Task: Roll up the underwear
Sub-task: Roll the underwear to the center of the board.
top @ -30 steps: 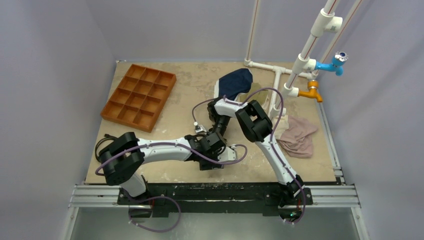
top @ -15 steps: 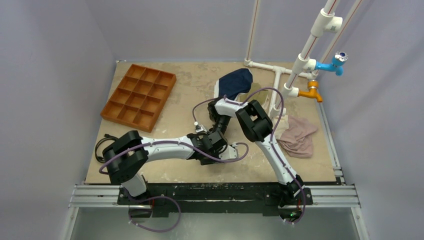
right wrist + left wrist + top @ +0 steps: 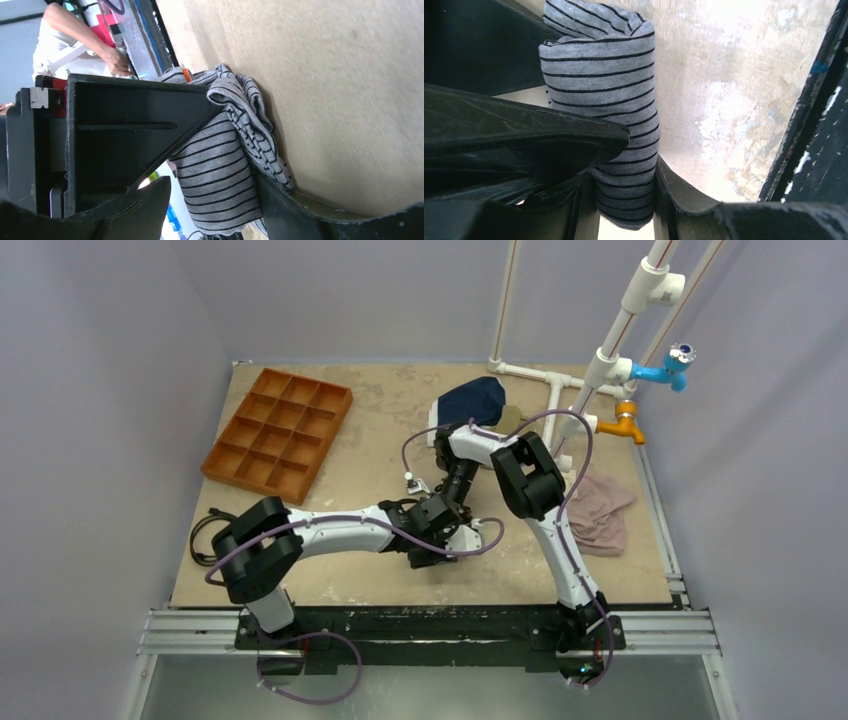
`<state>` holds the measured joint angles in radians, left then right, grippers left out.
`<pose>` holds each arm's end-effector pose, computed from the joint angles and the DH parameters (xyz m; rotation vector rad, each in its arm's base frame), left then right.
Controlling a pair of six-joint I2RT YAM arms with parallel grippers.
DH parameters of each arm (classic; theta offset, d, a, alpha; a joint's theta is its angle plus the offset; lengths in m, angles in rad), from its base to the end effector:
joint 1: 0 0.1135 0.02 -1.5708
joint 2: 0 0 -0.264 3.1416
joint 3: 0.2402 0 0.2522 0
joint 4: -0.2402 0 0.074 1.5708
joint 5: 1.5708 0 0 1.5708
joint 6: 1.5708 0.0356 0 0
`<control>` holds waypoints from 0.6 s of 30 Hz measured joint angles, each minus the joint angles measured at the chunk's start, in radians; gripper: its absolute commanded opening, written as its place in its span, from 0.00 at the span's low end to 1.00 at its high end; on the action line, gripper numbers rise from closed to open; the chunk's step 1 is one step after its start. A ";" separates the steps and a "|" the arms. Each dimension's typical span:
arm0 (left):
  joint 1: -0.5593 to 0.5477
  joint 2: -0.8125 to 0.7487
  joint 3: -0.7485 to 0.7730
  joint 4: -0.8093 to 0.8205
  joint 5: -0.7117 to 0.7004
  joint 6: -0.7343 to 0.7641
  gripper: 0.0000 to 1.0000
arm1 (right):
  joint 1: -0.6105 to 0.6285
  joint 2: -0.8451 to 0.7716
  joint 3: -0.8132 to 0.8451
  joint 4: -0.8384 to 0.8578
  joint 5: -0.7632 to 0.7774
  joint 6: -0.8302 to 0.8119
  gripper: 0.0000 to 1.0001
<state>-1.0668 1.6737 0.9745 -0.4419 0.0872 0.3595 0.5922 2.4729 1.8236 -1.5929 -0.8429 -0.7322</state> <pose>0.1512 -0.2807 0.1649 1.8193 2.0631 -0.3205 0.3152 0.2441 0.1004 1.1395 -2.0514 -1.0934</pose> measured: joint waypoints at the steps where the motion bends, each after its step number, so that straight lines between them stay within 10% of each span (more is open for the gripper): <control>1: 0.002 0.006 0.006 0.006 0.013 0.000 0.00 | -0.006 -0.007 -0.008 0.000 0.014 -0.001 0.73; 18: 0.025 0.072 0.122 -0.047 0.157 0.070 0.00 | -0.071 -0.089 -0.105 -0.001 0.099 -0.029 0.99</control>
<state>-1.0420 1.7462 1.0966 -0.4889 0.2440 0.4294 0.5213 2.3840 1.7191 -1.5940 -0.7437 -0.7616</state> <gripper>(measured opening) 0.318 0.956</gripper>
